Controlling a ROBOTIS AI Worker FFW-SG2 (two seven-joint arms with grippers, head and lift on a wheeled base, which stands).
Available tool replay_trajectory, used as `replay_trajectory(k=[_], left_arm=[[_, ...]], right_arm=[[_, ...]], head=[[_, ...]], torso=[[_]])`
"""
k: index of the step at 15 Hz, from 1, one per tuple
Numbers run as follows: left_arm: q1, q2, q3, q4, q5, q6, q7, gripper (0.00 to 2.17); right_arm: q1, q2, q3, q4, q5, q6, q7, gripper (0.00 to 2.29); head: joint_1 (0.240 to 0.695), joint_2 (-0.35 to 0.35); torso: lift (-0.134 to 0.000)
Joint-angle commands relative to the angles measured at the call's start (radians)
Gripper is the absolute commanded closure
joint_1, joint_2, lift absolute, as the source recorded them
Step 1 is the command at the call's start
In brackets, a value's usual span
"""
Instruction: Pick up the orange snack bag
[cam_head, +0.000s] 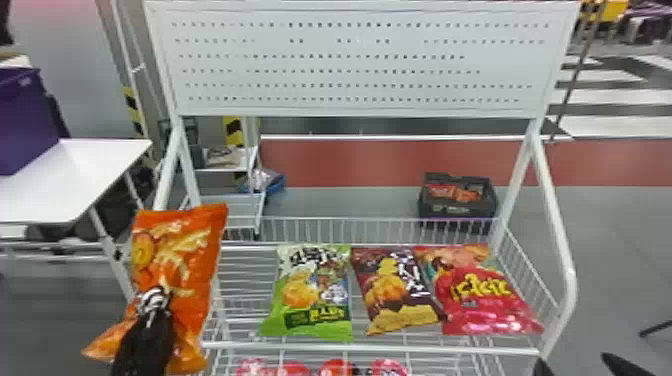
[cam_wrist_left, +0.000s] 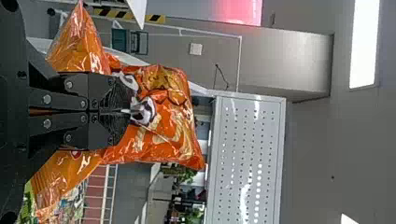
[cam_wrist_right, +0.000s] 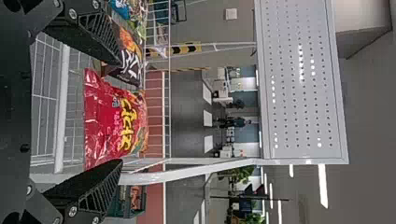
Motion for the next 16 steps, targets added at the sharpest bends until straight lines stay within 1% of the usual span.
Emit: replay_trajectory(k=[1,7,9,13,16], left_arm=[[0.031,0.006,-0.001,0.000,-0.004,-0.024,-0.001,1.54],[0.057,0.014,-0.015,0.022,-0.045,-0.039,-0.001,1.53],[0.068,0.014,-0.019,0.020,-0.077,-0.042,0.001,1.54],[0.088,0.023,-0.016,0.008,-0.082,-0.048,0.001,1.53],[0.094,0.023,-0.010,0.003,-0.091,-0.048,0.001,1.53]], right_arm=[[-0.006,0.000,0.000,0.003,0.000,0.006,0.000,0.15],[-0.010,0.000,0.000,0.008,-0.002,0.009,0.000,0.15],[-0.009,0.000,0.000,0.008,0.000,0.012,0.000,0.15],[-0.002,-0.001,-0.002,0.009,0.000,0.019,0.000,0.15],[0.004,-0.003,-0.002,0.006,-0.002,0.019,0.002,0.15]], head=[[0.499,0.000],[0.499,0.000],[0.499,0.000],[0.499,0.000],[0.499,0.000]], torso=[[0.000],[0.000],[0.000],[0.000],[0.000]])
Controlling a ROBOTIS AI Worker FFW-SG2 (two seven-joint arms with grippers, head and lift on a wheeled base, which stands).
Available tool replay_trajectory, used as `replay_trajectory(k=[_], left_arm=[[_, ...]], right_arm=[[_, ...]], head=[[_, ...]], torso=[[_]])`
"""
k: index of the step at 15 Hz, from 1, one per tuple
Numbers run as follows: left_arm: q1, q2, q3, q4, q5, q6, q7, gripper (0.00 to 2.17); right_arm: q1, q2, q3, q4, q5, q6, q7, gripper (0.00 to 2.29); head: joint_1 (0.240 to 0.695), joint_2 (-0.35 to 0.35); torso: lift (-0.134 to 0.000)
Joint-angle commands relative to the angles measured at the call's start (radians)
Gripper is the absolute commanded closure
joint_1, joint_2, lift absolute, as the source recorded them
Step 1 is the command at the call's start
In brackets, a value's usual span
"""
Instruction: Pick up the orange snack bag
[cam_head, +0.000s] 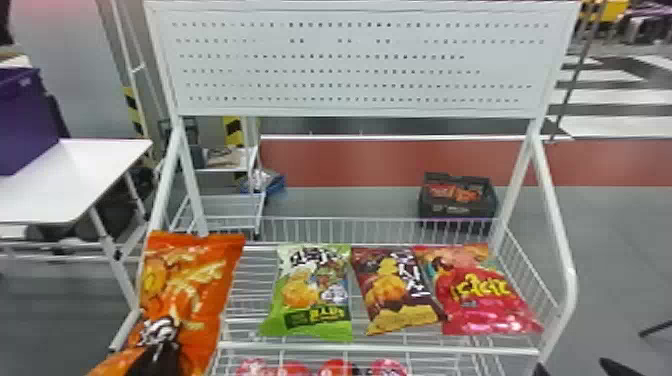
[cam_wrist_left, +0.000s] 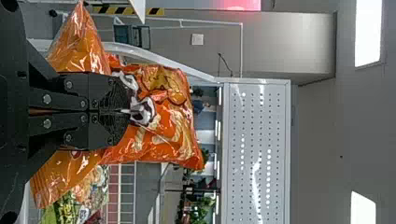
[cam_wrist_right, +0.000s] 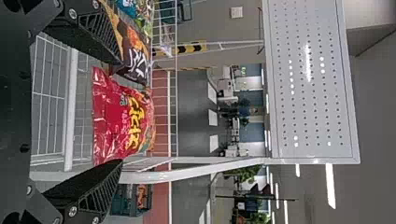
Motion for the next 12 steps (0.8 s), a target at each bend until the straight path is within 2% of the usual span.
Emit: replay_trajectory(k=[1,12], left_arm=[[0.008,0.000,0.005,-0.004,-0.004,0.000,0.000,1.53],[0.022,0.000,0.008,-0.004,-0.013,-0.009,0.006,1.53]], right_arm=[[0.006,-0.001,0.000,-0.002,-0.003,0.000,0.000,0.15],[0.008,-0.008,0.000,-0.001,-0.003,0.000,0.000,0.15]], head=[[0.499,0.000],[0.499,0.000]], torso=[[0.000],[0.000]])
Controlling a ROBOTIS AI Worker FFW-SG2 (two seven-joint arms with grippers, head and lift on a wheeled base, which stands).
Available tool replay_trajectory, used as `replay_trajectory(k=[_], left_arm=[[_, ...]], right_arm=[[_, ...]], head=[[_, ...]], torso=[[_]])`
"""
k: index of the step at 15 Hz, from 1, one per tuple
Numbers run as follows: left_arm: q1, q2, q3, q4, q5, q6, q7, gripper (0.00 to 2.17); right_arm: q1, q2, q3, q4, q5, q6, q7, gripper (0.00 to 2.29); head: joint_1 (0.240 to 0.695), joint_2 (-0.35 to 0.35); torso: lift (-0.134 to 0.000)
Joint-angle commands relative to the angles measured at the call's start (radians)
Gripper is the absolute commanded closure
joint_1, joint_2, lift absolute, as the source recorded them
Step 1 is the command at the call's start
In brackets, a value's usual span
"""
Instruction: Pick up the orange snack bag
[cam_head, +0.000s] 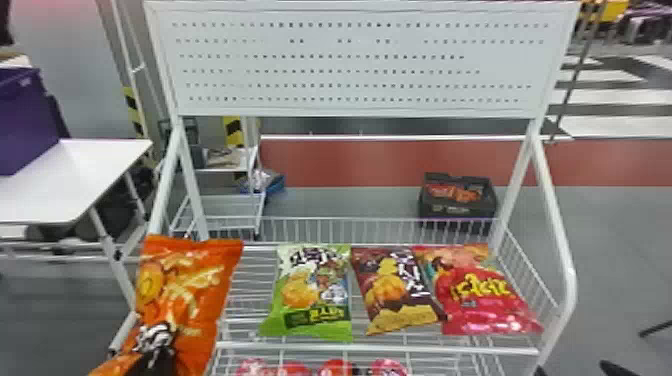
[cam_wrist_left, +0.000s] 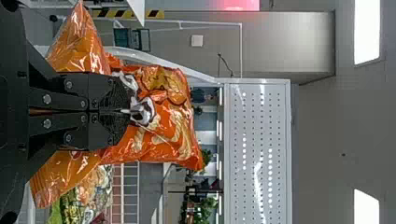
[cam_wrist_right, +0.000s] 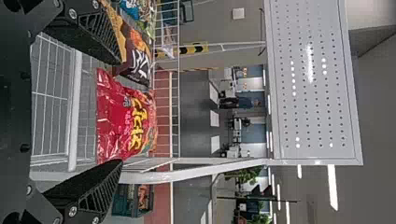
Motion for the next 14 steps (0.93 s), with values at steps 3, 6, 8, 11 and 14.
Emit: replay_trajectory(k=[3,6,8,11,14], left_arm=[[0.000,0.000,0.001,0.001,0.000,-0.007,0.000,1.53],[0.001,0.000,0.001,0.001,0.000,-0.007,0.002,1.53],[0.001,0.000,0.001,0.001,0.000,-0.010,0.002,1.53],[0.001,0.000,0.001,0.001,-0.002,-0.010,0.002,1.53],[0.005,0.000,0.001,0.001,-0.002,-0.019,0.002,1.53]], right_arm=[[-0.002,-0.001,0.000,-0.001,-0.002,0.000,0.000,0.15],[-0.002,-0.001,0.000,-0.001,-0.002,0.000,0.000,0.15],[-0.001,0.001,0.000,-0.001,-0.002,-0.003,0.002,0.15],[-0.002,0.001,0.000,0.001,-0.003,-0.003,0.002,0.15],[-0.002,0.001,0.000,-0.001,-0.005,-0.006,0.002,0.15]], head=[[0.499,0.000],[0.499,0.000],[0.499,0.000],[0.499,0.000],[0.499,0.000]], torso=[[0.000],[0.000],[0.000],[0.000],[0.000]])
